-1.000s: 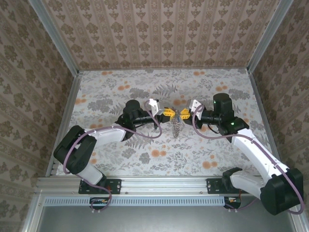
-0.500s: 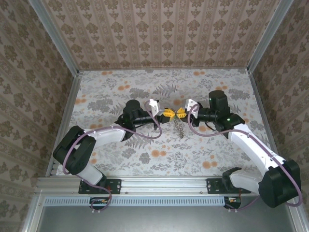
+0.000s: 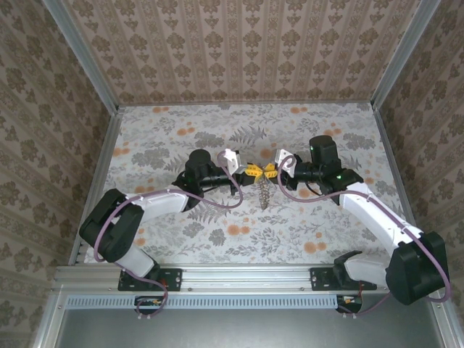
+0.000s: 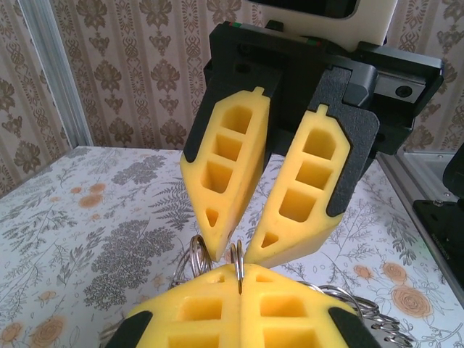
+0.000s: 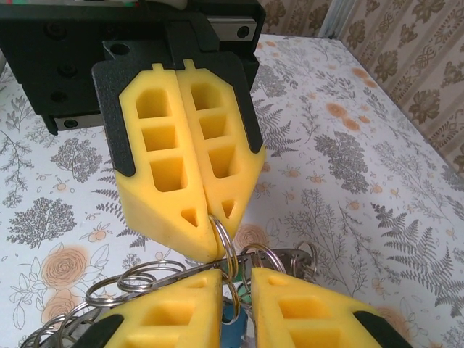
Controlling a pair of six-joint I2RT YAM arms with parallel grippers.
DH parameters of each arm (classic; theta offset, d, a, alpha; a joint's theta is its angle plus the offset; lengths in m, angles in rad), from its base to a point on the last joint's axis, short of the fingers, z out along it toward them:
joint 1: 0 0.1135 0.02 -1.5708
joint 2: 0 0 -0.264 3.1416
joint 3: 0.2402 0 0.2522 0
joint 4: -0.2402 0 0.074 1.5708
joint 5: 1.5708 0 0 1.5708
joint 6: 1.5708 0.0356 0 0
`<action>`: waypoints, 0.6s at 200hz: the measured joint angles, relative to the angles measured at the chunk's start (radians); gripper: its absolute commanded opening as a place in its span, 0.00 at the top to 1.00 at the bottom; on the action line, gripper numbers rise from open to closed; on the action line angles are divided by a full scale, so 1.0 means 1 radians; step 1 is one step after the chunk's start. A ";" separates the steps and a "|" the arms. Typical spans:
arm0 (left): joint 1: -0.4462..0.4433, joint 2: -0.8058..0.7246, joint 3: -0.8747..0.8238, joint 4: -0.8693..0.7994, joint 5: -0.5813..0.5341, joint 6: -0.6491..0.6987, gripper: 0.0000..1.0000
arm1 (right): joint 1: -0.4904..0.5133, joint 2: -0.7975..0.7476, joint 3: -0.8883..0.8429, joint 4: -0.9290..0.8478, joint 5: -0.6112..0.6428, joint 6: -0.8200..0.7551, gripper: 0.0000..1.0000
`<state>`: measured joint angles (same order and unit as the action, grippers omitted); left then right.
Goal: Put the keys on the keyring
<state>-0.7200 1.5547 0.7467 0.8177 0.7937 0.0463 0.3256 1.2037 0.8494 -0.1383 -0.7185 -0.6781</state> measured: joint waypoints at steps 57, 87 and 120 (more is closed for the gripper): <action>0.000 0.000 0.005 -0.014 0.010 0.003 1.00 | 0.000 0.017 0.006 0.002 -0.045 0.003 0.81; 0.002 0.000 0.007 -0.023 0.010 0.003 1.00 | -0.001 0.030 0.013 -0.001 -0.061 0.001 0.97; 0.004 -0.002 0.007 -0.031 0.006 0.011 0.99 | -0.002 0.034 0.020 -0.014 -0.059 0.003 1.00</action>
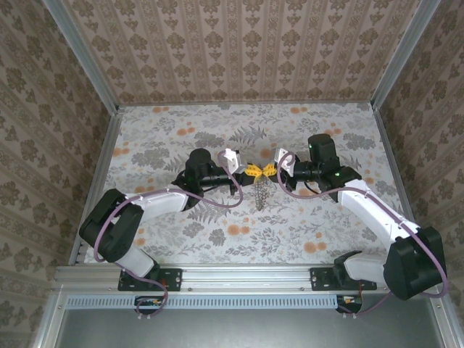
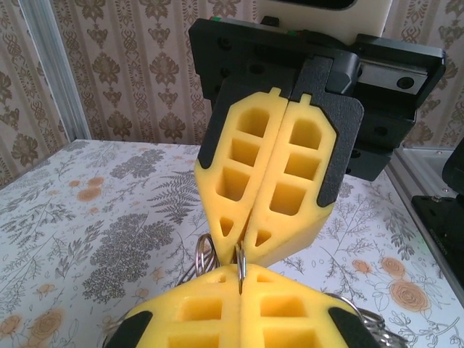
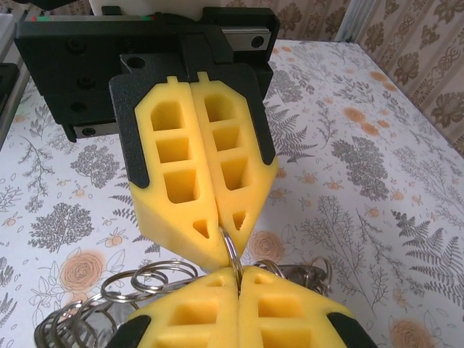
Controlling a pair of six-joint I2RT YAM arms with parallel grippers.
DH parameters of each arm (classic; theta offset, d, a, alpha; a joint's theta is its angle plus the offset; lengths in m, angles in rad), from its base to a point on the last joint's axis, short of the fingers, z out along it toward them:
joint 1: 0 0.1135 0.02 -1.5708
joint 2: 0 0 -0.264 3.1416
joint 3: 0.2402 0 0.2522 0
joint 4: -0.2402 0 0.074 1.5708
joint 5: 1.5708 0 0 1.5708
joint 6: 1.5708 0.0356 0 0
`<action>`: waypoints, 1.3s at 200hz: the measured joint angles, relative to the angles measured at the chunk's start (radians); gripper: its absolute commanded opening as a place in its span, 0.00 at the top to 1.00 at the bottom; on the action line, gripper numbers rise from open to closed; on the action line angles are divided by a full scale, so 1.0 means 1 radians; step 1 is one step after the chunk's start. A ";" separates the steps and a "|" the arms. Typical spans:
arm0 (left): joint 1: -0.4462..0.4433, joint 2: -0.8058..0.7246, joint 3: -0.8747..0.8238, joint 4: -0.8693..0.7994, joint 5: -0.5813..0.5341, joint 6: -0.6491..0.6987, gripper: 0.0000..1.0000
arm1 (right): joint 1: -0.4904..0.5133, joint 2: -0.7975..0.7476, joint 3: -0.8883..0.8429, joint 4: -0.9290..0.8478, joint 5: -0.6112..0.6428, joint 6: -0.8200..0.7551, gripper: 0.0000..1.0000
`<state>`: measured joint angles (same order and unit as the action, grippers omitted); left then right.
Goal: Put the keys on the keyring
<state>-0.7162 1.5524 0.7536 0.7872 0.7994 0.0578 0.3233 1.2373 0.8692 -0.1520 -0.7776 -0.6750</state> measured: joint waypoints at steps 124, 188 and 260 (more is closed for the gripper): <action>-0.058 -0.076 0.263 -0.758 -0.159 0.418 0.98 | 0.083 0.000 0.105 -0.249 0.196 -0.081 1.00; -0.075 -0.075 0.304 -0.845 -0.176 0.478 0.99 | 0.099 -0.023 0.112 -0.282 0.219 -0.084 1.00; -0.074 -0.065 0.278 -0.805 -0.175 0.469 1.00 | 0.098 -0.033 0.066 -0.237 0.222 -0.051 1.00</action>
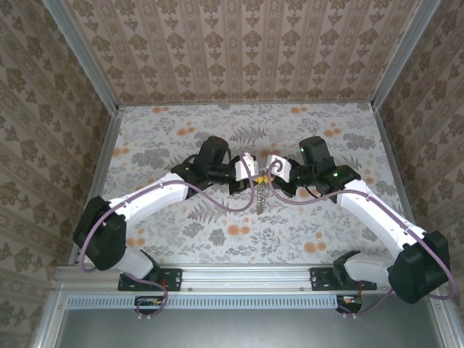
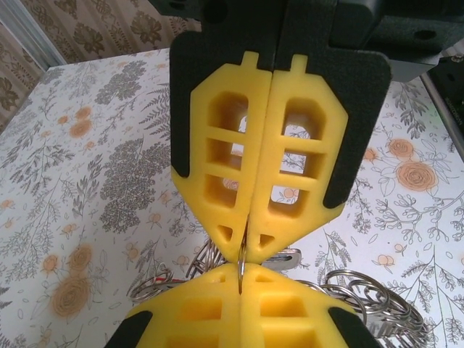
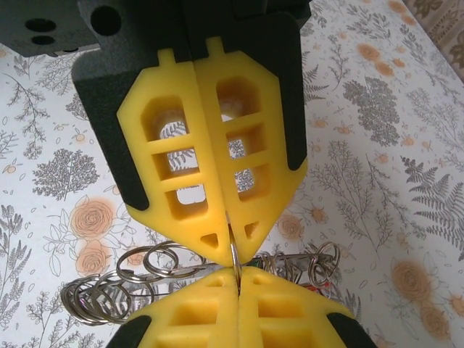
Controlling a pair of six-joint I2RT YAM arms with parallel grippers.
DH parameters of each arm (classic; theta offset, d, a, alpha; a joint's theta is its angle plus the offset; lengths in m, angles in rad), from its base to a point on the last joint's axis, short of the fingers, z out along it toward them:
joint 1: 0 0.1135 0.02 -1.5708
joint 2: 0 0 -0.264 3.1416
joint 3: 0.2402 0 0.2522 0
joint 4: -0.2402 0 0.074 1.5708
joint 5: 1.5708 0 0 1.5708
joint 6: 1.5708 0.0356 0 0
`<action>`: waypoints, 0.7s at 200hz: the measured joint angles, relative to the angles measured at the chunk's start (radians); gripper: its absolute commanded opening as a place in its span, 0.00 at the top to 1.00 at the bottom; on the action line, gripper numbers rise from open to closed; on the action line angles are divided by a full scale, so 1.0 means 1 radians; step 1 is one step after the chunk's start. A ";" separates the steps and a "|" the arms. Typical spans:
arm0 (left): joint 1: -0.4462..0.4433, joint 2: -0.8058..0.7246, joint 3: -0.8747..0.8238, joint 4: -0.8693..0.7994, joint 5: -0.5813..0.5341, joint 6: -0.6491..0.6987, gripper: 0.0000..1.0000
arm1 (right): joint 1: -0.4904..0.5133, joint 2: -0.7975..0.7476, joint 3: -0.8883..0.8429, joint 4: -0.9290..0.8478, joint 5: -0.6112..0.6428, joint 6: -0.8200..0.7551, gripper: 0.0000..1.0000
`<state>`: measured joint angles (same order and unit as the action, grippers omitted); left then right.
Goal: Put the keys on the keyring
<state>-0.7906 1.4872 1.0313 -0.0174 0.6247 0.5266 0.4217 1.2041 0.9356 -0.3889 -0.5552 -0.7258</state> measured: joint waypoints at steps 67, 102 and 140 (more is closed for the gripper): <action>0.027 -0.011 -0.195 0.349 0.069 -0.177 1.00 | -0.025 -0.007 -0.099 0.142 -0.072 0.080 0.87; 0.040 0.011 -0.268 0.557 0.093 -0.296 1.00 | -0.042 0.010 -0.165 0.285 -0.129 0.156 0.85; 0.055 0.079 -0.320 0.755 0.093 -0.408 1.00 | -0.064 0.056 -0.230 0.453 -0.166 0.254 0.87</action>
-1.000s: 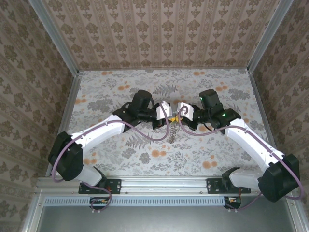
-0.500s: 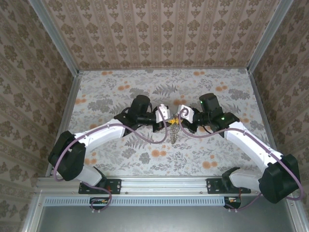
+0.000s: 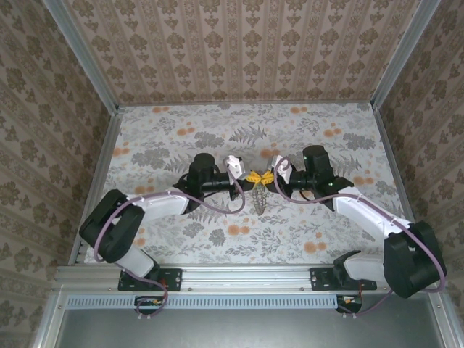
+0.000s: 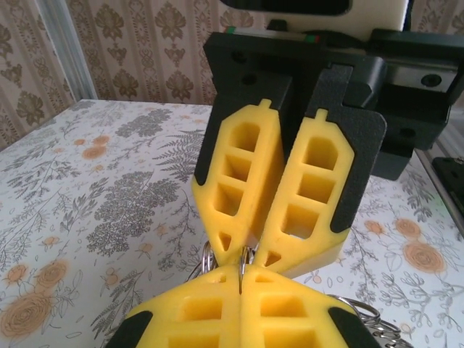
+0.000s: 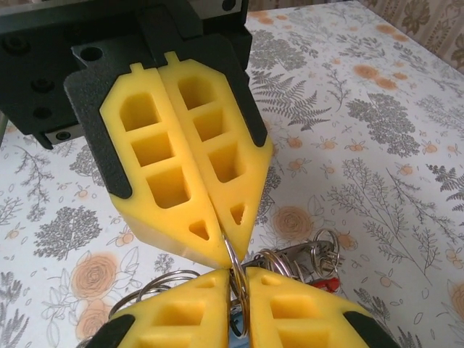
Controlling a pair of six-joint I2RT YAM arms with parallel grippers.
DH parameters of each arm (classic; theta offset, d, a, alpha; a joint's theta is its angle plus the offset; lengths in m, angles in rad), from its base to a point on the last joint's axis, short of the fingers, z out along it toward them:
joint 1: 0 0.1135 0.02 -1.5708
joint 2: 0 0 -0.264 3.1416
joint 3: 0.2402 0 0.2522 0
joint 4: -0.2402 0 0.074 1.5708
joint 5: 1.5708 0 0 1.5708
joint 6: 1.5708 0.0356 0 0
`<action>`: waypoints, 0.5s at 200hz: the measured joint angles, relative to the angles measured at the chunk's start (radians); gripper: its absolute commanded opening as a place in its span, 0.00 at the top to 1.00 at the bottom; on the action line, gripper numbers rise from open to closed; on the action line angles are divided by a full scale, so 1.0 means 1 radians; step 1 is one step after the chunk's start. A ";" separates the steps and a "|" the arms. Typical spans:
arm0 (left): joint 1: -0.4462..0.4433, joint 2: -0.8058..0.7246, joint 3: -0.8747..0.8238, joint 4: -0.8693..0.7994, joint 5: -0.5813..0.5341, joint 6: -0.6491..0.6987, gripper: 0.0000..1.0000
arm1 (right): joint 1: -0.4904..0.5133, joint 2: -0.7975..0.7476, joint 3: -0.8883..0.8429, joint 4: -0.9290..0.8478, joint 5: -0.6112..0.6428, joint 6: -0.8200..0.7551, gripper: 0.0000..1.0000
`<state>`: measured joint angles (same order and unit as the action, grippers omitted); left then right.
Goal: Put the keys on the keyring
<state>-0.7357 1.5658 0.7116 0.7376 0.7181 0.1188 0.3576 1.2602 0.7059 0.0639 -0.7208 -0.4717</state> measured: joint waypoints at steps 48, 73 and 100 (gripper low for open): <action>0.010 0.083 -0.037 0.220 -0.013 -0.113 1.00 | -0.028 0.037 -0.078 0.213 -0.044 0.141 1.00; 0.018 0.094 -0.039 0.255 -0.023 -0.136 0.97 | -0.032 0.058 -0.086 0.279 -0.053 0.190 1.00; 0.016 0.060 -0.037 0.162 -0.021 -0.095 0.87 | -0.030 0.054 -0.046 0.168 -0.053 0.133 1.00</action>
<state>-0.7193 1.6260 0.6746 0.8993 0.6968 0.0238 0.3279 1.3140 0.6601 0.2317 -0.7742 -0.3389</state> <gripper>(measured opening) 0.094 0.062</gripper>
